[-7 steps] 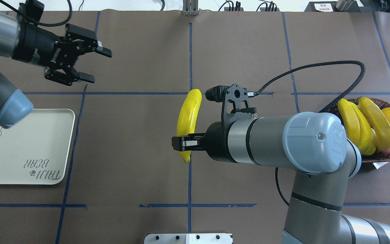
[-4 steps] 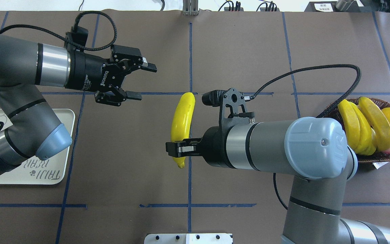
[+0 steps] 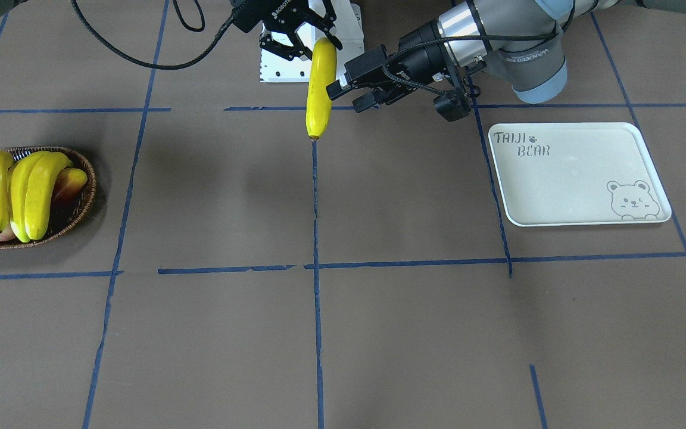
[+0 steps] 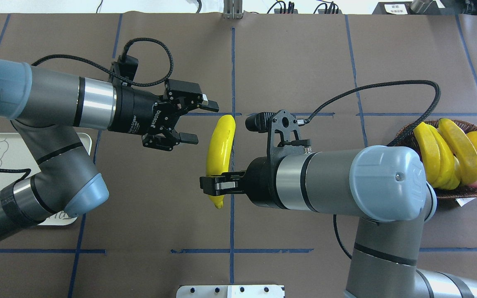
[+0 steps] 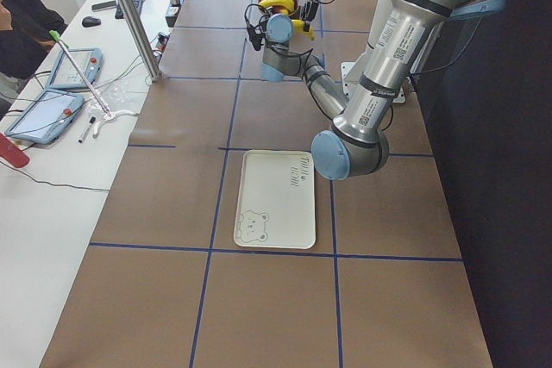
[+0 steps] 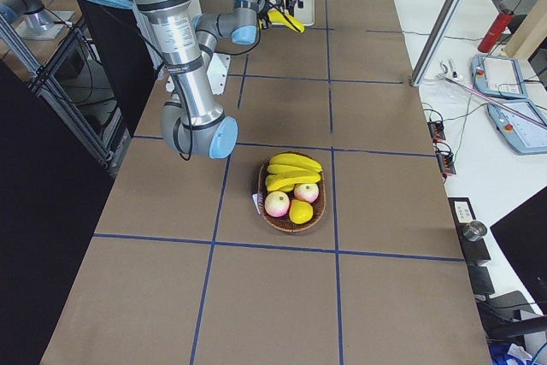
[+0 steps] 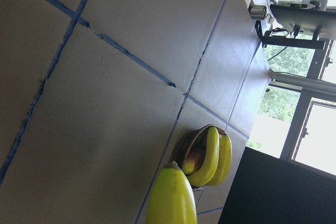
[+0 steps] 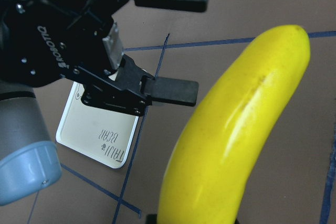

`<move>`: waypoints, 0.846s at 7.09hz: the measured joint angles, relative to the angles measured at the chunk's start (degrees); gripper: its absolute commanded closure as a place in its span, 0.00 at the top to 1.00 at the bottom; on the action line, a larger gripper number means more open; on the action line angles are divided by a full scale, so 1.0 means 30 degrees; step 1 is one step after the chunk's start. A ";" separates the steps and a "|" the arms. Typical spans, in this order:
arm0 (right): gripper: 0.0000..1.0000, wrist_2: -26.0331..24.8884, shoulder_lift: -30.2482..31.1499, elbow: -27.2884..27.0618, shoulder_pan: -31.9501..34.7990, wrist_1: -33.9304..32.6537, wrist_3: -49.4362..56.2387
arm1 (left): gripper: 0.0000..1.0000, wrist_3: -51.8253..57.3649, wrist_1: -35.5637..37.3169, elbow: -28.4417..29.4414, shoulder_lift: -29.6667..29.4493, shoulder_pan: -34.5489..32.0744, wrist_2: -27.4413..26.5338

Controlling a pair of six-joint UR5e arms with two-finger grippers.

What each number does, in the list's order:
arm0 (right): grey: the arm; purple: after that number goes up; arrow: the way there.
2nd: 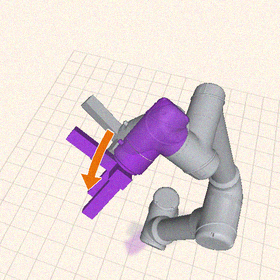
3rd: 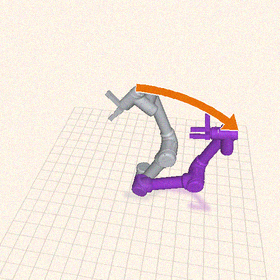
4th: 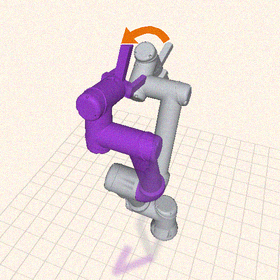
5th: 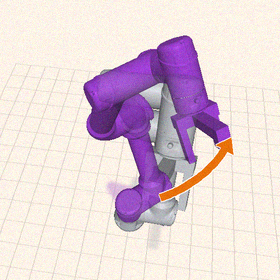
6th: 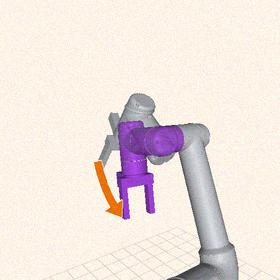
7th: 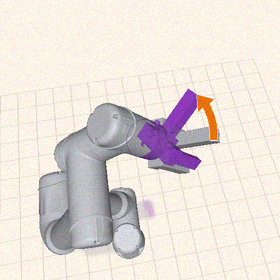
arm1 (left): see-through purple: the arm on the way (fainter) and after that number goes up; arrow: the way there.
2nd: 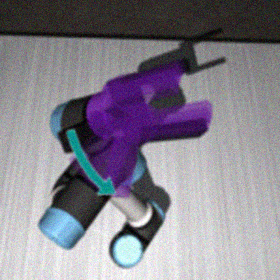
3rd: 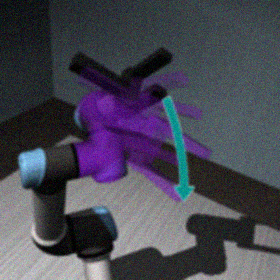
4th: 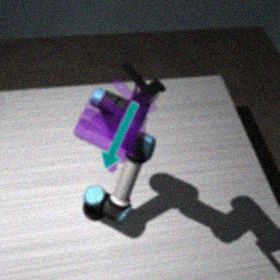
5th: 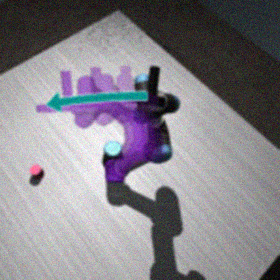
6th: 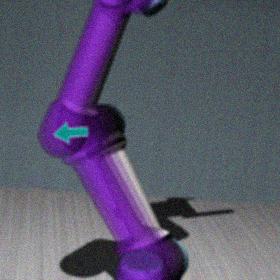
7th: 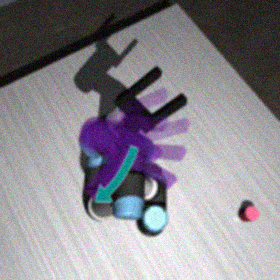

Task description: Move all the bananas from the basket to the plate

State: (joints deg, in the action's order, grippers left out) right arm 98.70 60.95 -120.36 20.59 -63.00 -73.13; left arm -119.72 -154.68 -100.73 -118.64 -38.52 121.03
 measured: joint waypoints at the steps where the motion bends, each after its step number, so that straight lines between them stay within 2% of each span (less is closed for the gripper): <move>1: 0.00 0.0001 0.0000 -0.0004 -0.0035 0.0055 0.0000 | 1.00 0.0029 -0.0011 0.0028 -0.0076 0.0517 -0.0472; 5: 0.00 0.0001 0.0026 0.0036 -0.0247 0.0195 0.0000 | 1.00 0.0118 0.0000 0.0176 -0.0312 0.1715 -0.1669; 6: 0.00 0.0000 0.0046 0.0014 -0.0257 0.0198 0.0000 | 0.87 0.0121 -0.0001 0.0105 -0.0297 0.1727 -0.1683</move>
State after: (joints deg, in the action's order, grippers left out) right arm 98.70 61.09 -120.32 19.82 -62.40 -73.13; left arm -119.36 -154.69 -100.41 -119.53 -33.34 115.98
